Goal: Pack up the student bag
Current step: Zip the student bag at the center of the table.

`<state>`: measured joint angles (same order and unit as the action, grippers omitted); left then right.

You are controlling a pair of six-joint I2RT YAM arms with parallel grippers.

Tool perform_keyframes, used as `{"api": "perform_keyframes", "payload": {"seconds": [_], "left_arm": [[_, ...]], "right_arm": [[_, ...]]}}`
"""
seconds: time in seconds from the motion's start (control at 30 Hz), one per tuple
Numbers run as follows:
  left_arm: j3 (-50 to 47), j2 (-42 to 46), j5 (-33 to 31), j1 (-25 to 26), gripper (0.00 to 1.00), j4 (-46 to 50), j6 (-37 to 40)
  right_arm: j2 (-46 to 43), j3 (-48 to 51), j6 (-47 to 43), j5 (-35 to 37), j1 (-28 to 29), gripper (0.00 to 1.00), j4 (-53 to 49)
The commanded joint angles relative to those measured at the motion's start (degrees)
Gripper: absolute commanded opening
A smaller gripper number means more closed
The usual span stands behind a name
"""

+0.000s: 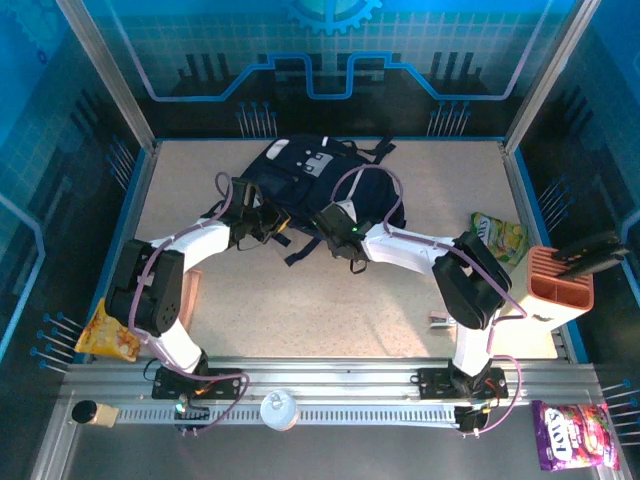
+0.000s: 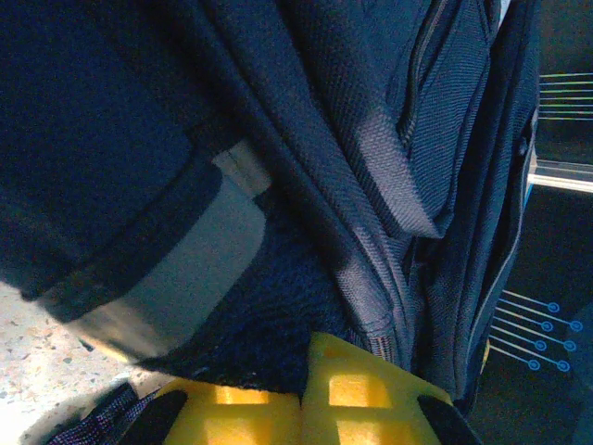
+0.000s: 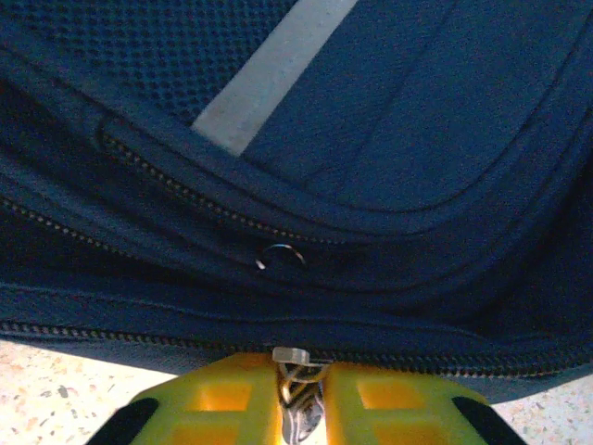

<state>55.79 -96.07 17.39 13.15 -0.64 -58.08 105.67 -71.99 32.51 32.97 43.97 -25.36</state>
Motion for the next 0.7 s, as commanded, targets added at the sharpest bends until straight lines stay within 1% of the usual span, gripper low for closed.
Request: {"api": "perform_keyframes", "payload": {"seconds": [0.0,0.17,0.37,0.43,0.53,0.6,0.67], "left_arm": [[1.87,0.09,1.42,-1.20,0.00,-1.04,1.96],[1.69,-0.08,1.75,-2.41,0.00,-0.85,2.53],[2.12,-0.15,1.87,-2.60,0.00,-0.51,3.10],[2.35,-0.32,1.64,-2.82,0.00,-0.23,3.49],[3.25,-0.74,1.30,-3.79,0.00,0.86,4.84],[4.08,-1.04,1.11,-4.84,0.00,2.13,6.25],[4.94,-1.43,0.98,-5.64,0.00,3.03,7.50]], "right_arm": [[-4.06,4.33,3.93,1.95,-2.65,0.11,-0.31],[-7.29,9.36,3.59,1.27,-5.93,0.10,0.93],[-8.03,9.81,-2.44,-1.68,-6.98,0.00,3.70],[-8.36,9.54,-2.61,-1.35,-7.51,0.00,3.17],[-10.01,10.95,-0.81,-0.66,-10.22,0.00,1.98],[-12.24,12.93,0.17,-2.08,-12.89,0.00,2.49],[-14.03,14.57,-1.76,-3.14,-13.47,0.00,4.13]]}}
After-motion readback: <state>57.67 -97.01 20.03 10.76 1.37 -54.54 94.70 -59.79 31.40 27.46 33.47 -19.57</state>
